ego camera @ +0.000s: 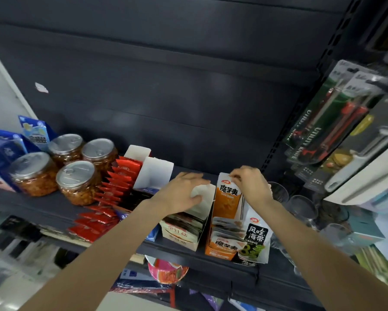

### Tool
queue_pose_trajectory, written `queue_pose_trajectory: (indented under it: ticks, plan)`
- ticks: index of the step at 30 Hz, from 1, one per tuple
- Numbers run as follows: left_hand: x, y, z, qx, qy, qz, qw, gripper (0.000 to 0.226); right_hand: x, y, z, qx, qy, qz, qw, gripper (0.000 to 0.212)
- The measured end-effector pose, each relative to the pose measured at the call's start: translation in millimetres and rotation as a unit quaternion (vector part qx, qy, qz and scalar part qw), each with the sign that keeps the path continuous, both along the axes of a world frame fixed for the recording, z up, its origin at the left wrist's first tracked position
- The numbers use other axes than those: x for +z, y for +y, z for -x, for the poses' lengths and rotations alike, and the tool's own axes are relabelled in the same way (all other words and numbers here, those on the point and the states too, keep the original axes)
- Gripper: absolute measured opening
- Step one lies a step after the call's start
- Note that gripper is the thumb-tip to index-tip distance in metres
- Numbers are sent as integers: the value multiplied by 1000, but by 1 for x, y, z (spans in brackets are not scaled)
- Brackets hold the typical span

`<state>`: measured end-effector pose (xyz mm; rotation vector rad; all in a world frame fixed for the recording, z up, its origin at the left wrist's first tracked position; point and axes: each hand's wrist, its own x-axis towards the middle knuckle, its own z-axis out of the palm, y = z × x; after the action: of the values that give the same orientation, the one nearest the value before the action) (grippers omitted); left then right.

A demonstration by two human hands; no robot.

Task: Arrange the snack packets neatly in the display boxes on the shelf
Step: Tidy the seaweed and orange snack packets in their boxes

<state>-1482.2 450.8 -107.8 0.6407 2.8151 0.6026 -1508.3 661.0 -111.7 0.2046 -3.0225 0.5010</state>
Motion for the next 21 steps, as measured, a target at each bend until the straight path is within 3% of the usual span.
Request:
queue_pose_trajectory:
  ticks: [5,11,18,21]
  plan:
    - [-1,0,2,-1,-2,-1,1000,52,-2,-3,3,-9,26,-39,999,17]
    - [0,3,-2,1,33,31,999,52,4,1,-14,-13,30,70,997,22]
    - [0,7,-13,11,99,75,992,53,13,9,-64,73,-155,119,978,22]
    - [0,10,-14,18,88,80,993,55,17,11,-72,95,-175,82,977,20]
